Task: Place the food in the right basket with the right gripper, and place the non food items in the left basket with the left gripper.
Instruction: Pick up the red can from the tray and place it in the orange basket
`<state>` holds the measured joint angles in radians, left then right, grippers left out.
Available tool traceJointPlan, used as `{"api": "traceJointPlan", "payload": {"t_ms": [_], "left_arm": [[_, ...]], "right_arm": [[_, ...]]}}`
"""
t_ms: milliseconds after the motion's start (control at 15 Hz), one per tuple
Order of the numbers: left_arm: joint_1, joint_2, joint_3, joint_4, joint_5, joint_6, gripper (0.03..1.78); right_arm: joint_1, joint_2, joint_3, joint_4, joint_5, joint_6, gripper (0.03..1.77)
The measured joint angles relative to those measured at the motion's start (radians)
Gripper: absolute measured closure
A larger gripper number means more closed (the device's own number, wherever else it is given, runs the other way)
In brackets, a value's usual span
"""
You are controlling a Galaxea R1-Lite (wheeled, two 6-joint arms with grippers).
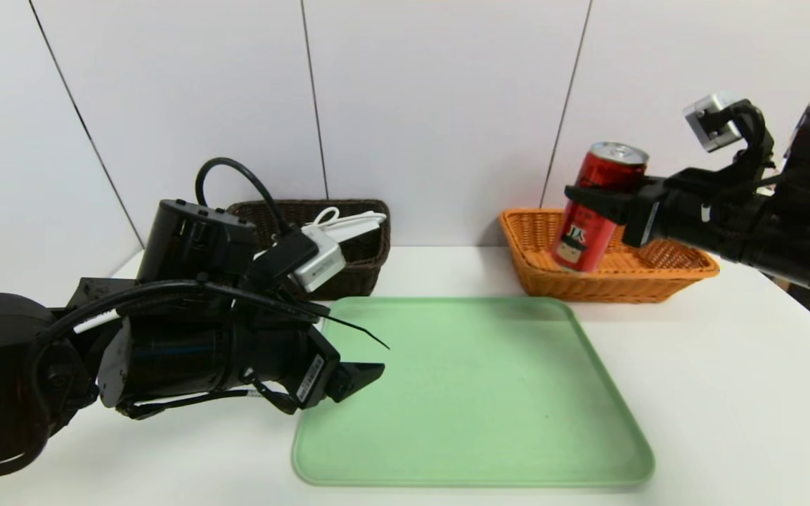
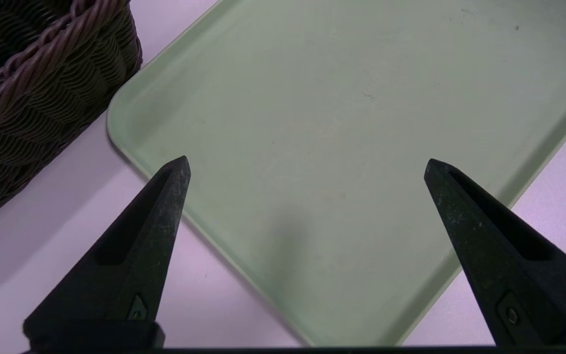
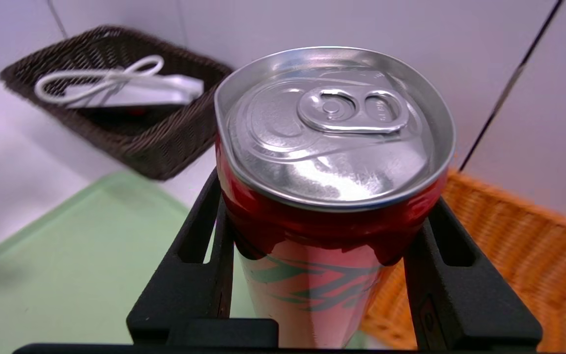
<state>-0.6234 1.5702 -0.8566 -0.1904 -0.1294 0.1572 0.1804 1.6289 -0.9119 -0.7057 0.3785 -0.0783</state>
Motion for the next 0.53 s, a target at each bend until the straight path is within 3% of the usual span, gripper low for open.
{"api": "traceJointPlan", "payload": {"t_ms": [533], "left_arm": [[0.023,0.006,-0.010,-0.002,-0.003,0.000,0.12]], "right_arm": [[-0.107,0.246,-0.359,0.084,-0.012,-0.010,0.87]]}}
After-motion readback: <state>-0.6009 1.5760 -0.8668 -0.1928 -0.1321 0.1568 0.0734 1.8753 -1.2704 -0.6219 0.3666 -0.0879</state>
